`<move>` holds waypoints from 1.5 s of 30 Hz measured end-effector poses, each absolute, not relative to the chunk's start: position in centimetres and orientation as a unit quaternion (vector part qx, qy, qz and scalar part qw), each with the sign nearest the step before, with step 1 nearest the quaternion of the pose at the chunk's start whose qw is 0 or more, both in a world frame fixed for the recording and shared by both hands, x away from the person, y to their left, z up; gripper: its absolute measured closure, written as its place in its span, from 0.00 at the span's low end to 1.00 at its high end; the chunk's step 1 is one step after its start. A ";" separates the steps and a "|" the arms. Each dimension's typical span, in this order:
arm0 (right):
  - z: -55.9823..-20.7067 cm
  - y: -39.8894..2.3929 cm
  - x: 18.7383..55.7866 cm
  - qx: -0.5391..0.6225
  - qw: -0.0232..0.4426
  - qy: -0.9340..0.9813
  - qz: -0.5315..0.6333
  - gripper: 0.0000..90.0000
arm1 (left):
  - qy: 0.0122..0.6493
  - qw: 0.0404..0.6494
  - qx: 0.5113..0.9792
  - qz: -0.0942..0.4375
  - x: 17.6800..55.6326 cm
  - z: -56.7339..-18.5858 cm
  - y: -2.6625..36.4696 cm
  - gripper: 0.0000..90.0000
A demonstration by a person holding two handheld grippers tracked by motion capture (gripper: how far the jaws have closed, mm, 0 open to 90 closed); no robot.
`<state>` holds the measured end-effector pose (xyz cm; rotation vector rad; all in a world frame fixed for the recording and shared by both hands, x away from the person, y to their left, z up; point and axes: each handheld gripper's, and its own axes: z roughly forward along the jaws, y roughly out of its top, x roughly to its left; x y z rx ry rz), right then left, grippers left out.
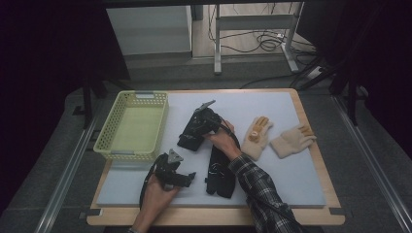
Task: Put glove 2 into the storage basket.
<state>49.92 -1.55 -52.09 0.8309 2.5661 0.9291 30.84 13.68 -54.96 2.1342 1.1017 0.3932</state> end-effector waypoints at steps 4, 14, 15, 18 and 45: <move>-52.8 -1.4 50.2 0.287 0.136 0.890 0.327 0.54 | 0.425 0.346 0.823 0.151 30.8 -55.0 13.7 0.04; -52.0 -0.4 49.5 0.276 0.163 0.899 0.298 0.93 | 0.424 0.345 0.824 0.152 30.8 -55.0 13.7 0.04; -52.0 -0.5 49.5 0.278 0.159 0.898 0.301 0.94 | 0.424 0.345 0.824 0.152 30.8 -55.0 13.7 0.04; -51.8 -1.0 49.5 0.284 0.153 0.892 0.317 0.97 | 0.424 0.345 0.824 0.151 30.8 -55.0 13.7 0.04; -44.7 -5.3 44.5 0.239 0.140 0.878 0.390 0.97 | 0.423 0.346 0.824 0.152 30.8 -55.0 13.7 0.04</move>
